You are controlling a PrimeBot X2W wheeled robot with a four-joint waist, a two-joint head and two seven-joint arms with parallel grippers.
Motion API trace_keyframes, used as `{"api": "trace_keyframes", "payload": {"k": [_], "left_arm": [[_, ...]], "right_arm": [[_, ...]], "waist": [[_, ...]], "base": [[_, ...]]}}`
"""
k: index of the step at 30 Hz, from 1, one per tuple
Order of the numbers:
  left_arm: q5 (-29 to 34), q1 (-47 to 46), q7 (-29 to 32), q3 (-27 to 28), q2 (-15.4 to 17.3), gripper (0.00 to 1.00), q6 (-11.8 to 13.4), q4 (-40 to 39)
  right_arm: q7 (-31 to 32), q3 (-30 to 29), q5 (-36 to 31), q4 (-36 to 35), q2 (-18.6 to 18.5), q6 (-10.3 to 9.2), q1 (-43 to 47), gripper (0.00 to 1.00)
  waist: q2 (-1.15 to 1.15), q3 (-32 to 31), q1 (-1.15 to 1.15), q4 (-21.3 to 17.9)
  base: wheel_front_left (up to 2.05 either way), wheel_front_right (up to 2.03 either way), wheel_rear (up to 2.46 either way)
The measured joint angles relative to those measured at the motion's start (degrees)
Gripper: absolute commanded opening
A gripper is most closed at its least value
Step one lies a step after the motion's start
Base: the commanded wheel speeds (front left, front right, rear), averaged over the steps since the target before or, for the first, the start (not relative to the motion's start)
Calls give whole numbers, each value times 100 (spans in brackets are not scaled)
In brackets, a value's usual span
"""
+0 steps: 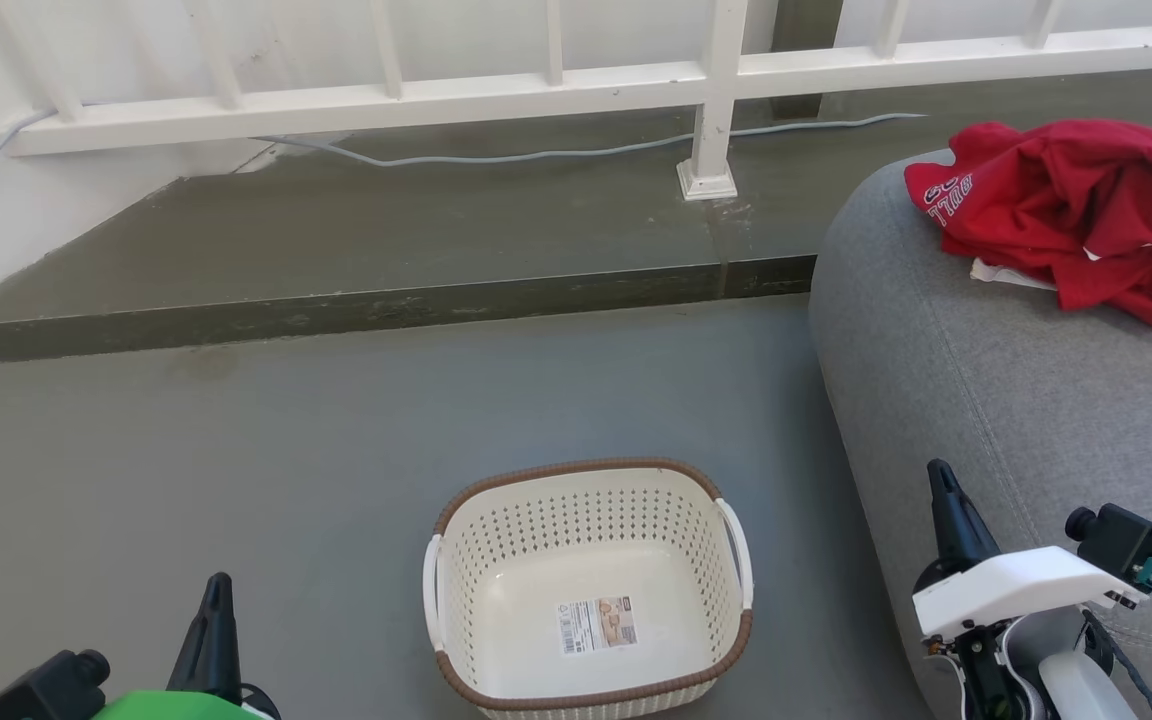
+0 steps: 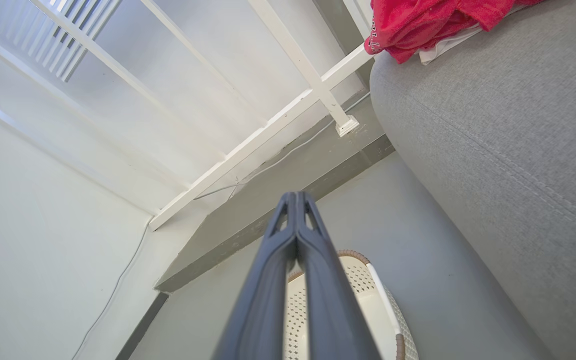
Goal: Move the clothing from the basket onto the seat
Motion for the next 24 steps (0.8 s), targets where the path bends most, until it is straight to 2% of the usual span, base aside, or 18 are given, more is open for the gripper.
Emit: {"api": "trace_keyframes", "payload": {"k": [24], "left_arm": [[-1741, -424, 446, 327, -66, 0, -349, 450]], "right_arm": [[494, -436, 1945, 0, -63, 241, -94, 0]], "waist": [[0, 35, 0, 5]], "base": [[0, 0, 0]]}}
